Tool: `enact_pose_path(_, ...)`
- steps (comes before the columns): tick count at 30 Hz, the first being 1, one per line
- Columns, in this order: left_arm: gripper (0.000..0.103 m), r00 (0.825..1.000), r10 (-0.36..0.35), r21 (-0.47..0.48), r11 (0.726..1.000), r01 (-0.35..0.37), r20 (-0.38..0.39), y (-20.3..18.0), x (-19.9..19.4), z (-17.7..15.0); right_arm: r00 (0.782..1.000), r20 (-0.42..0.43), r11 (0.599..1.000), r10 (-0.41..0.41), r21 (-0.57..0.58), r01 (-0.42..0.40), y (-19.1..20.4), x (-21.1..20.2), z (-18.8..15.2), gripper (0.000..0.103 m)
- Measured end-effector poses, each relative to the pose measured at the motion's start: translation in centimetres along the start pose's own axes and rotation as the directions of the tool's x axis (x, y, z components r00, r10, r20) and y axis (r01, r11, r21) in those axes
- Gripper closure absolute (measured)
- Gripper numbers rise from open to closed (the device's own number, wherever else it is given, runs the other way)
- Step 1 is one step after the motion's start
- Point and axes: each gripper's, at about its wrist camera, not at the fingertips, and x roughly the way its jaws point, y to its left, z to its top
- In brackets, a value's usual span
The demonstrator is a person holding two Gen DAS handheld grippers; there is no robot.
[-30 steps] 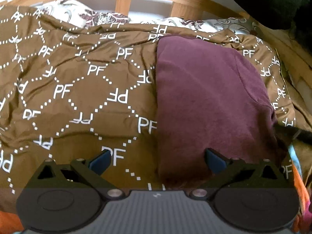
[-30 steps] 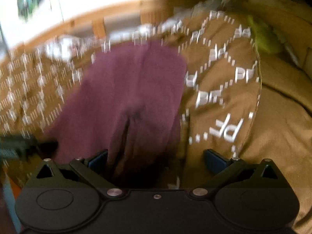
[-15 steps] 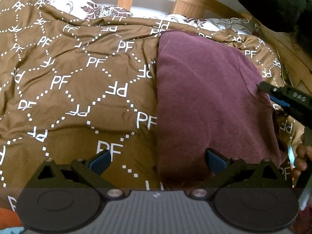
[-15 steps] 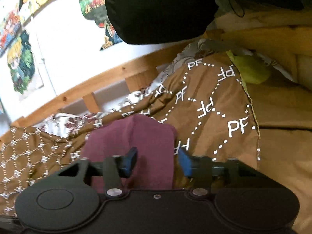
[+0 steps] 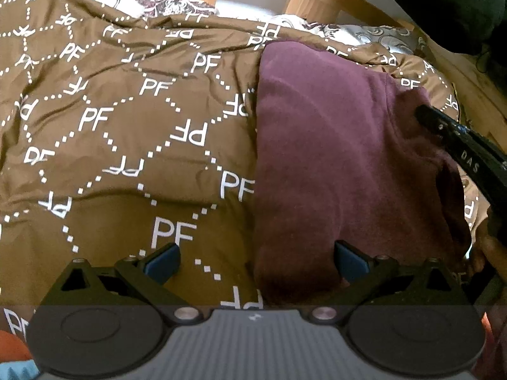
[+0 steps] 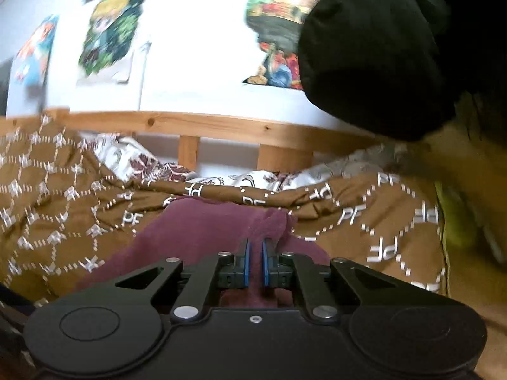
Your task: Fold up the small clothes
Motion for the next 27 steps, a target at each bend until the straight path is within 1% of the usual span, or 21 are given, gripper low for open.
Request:
enact_pose_path(3, 0.0, 1.0, -0.001, 0.008, 1.0, 0.001, -0.003, 0.0, 0.0, -0.1, 0.999, -0.006, 0.998, -0.046, 0.042, 0.046, -1.6, 0.8, 0.1, 0.096)
enact_pose_path(4, 0.0, 1.0, 0.0, 0.012, 1.0, 0.0, -0.004, -0.1, 0.0, -0.1, 0.998, -0.02, 0.995, -0.054, 0.082, 0.056, -2.6, 1.2, 0.1, 0.096)
enact_pose_path(6, 0.0, 1.0, -0.001, 0.014, 1.0, 0.001, -0.004, -0.1, 0.0, -0.1, 0.997, -0.067, 0.981, -0.04, 0.186, 0.052, -4.4, 1.7, -0.2, 0.096)
enact_pose_path(7, 0.0, 1.0, -0.001, 0.012, 1.0, 0.001, -0.005, -0.1, 0.0, -0.1, 0.996, -0.086, 0.967, -0.026, 0.25, 0.047, -5.4, 1.9, -0.5, 0.096)
enact_pose_path(8, 0.0, 1.0, -0.002, 0.009, 1.0, 0.002, -0.006, 0.0, 0.0, -0.1, 0.995, -0.102, 0.952, -0.008, 0.304, 0.039, -6.1, 2.1, -0.8, 0.093)
enact_pose_path(9, 0.0, 1.0, -0.002, 0.008, 1.0, 0.002, -0.006, 0.0, 0.1, -0.1, 0.993, -0.119, 0.932, 0.011, 0.36, 0.033, -6.9, 2.4, -1.1, 0.089)
enact_pose_path(10, 0.0, 1.0, -0.002, 0.009, 1.0, 0.002, -0.006, 0.0, 0.1, -0.1, 0.992, -0.125, 0.915, 0.026, 0.402, 0.026, -7.4, 2.4, -1.4, 0.083)
enact_pose_path(11, 0.0, 1.0, -0.003, 0.011, 1.0, 0.003, -0.006, 0.0, 0.0, -0.1, 0.99, -0.13, 0.891, 0.052, 0.454, 0.013, -8.0, 2.7, -1.7, 0.081)
enact_pose_path(13, 0.0, 1.0, -0.004, 0.011, 1.0, 0.004, -0.007, 0.0, 0.1, -0.1, 0.985, -0.131, 0.834, 0.116, 0.551, -0.025, -8.9, 3.3, -2.3, 0.081)
enact_pose_path(14, 0.0, 1.0, -0.004, 0.01, 1.0, 0.004, -0.007, 0.0, 0.1, -0.1, 0.984, -0.116, 0.811, 0.135, 0.584, -0.042, -9.1, 3.5, -2.4, 0.081)
enact_pose_path(15, 0.0, 1.0, -0.003, 0.01, 1.0, 0.003, -0.007, 0.0, 0.1, -0.1, 0.984, -0.102, 0.802, 0.149, 0.595, -0.059, -9.2, 3.7, -2.4, 0.081)
enact_pose_path(16, 0.0, 1.0, -0.003, 0.012, 1.0, 0.003, -0.006, 0.0, 0.1, -0.1, 0.983, -0.1, 0.81, 0.156, 0.582, -0.07, -9.1, 4.0, -2.2, 0.081)
enact_pose_path(17, 0.0, 1.0, -0.002, 0.013, 1.0, 0.002, -0.006, 0.0, 0.1, -0.1, 0.984, -0.097, 0.828, 0.151, 0.557, -0.072, -8.8, 4.2, -2.0, 0.086)
enact_pose_path(19, 0.0, 1.0, 0.0, 0.014, 1.0, 0.0, -0.006, 0.0, 0.2, -0.1, 0.988, -0.076, 0.867, 0.137, 0.491, -0.082, -7.8, 4.0, -1.3, 0.092)
enact_pose_path(21, 0.0, 1.0, 0.001, 0.012, 1.0, -0.001, -0.009, 0.0, 0.2, -0.1, 0.991, -0.04, 0.919, 0.126, 0.38, -0.101, -6.0, 3.1, -0.4, 0.094)
enact_pose_path(22, 0.0, 1.0, 0.003, 0.012, 1.0, -0.003, -0.009, 0.0, 0.3, -0.2, 0.991, -0.019, 0.944, 0.131, 0.308, -0.119, -4.9, 2.6, 0.1, 0.094)
enact_pose_path(23, 0.0, 1.0, 0.005, 0.015, 1.0, -0.005, -0.008, -0.1, 0.3, -0.2, 0.989, 0.0, 0.96, 0.15, 0.24, -0.146, -3.7, 2.1, 0.6, 0.094)
enact_pose_path(25, 0.0, 1.0, 0.007, 0.02, 1.0, -0.007, -0.008, -0.2, 0.3, -0.2, 0.98, 0.012, 0.97, 0.197, 0.146, -0.197, -1.6, 1.6, 1.3, 0.094)
enact_pose_path(27, 0.0, 1.0, 0.006, 0.022, 1.0, -0.005, -0.01, -0.1, 0.3, -0.2, 0.975, 0.008, 0.973, 0.221, 0.068, -0.221, 0.2, 1.3, 1.5, 0.094)
